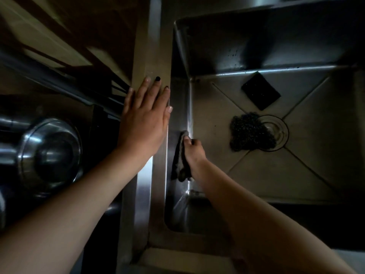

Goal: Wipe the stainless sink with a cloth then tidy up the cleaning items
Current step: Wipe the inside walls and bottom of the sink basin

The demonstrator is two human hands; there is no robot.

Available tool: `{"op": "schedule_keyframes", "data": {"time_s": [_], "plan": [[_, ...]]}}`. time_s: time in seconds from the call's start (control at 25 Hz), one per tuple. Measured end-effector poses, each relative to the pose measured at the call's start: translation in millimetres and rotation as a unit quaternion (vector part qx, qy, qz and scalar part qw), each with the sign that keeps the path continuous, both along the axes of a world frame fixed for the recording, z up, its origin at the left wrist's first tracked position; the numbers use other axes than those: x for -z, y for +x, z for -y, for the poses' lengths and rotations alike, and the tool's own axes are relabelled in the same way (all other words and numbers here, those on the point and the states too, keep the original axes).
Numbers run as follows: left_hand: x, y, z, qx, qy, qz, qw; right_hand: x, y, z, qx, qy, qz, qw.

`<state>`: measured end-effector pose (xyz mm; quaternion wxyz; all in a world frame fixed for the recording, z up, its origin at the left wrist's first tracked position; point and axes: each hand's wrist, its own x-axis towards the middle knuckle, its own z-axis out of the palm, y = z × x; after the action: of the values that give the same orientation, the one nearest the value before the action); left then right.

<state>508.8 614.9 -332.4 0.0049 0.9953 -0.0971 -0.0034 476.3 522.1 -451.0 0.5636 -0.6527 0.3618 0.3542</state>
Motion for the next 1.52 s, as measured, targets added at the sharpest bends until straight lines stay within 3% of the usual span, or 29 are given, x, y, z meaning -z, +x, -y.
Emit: {"op": "schedule_keyframes", "data": {"time_s": [0.4, 0.6, 1.12, 1.28, 1.52], "plan": [[-14.6, -26.3, -2.1, 0.021, 0.022, -0.062, 0.998, -61.7, -41.4, 5.4, 0.132, 0.064, 0.124, 0.981], [-20.2, -66.7, -2.0, 0.022, 0.0, -0.079, 0.997, -74.8, -56.6, 7.2, 0.112, 0.056, 0.125, 0.984], [-5.4, -79.9, -13.0, 0.03, -0.017, -0.006, 0.999, -90.4, -67.9, -18.9, 0.116, 0.061, 0.18, 0.975], [-3.7, -80.1, -14.0, 0.045, -0.007, 0.0, 0.999, -67.7, -46.3, -23.2, 0.115, 0.036, 0.151, 0.981], [-4.1, -79.7, -13.7, 0.046, 0.004, 0.006, 0.999, -36.5, -40.1, -24.1, 0.068, -0.013, -0.017, 0.997]]}}
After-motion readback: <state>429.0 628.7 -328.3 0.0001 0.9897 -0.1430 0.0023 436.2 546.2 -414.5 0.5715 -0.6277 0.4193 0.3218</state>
